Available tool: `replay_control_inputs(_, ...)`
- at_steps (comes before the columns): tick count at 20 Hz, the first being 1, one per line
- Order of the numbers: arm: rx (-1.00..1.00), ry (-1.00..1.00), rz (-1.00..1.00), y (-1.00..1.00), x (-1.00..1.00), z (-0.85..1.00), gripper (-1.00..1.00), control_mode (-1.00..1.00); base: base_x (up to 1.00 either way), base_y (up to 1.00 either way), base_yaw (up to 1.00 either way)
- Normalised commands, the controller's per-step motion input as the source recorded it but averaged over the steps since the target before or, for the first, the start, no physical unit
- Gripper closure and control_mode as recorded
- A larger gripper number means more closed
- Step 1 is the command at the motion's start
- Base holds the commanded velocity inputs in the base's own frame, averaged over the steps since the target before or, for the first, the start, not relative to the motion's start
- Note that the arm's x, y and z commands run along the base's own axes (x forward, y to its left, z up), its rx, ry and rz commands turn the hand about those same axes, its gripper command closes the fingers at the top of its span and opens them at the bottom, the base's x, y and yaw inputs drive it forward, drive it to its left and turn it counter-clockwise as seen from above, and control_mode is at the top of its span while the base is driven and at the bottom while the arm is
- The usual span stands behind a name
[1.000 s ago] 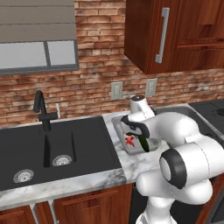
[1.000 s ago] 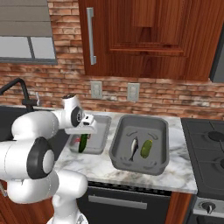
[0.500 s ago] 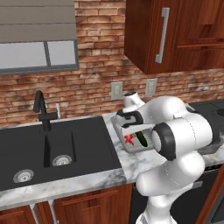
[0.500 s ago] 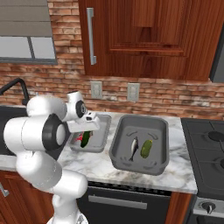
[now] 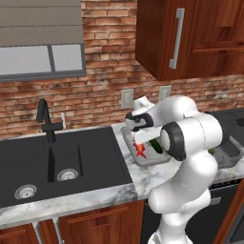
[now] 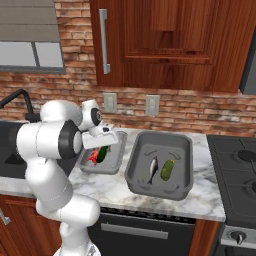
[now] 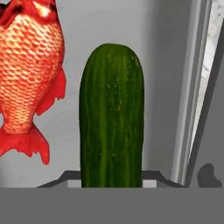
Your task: Place one cucumber and one fish in each tupperware on the nearby counter, to pack two identical lunches.
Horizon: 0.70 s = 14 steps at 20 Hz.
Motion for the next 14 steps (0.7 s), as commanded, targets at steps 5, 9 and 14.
replay_control_inputs(5, 0.00, 0.12, 0.00, -0.18, 0.37, 0.32, 1.00, -1.00, 0.00, 0.00, 0.00)
replay_control_inputs(9, -0.03, 0.04, 0.00, 0.00, 0.35, -0.03, 1.00, -1.00, 0.00, 0.00, 0.00)
replay_control_inputs(14, -0.05, 0.02, 0.00, 0.00, 0.23, -0.45, 1.00, -1.00, 0.00, 0.00, 0.00)
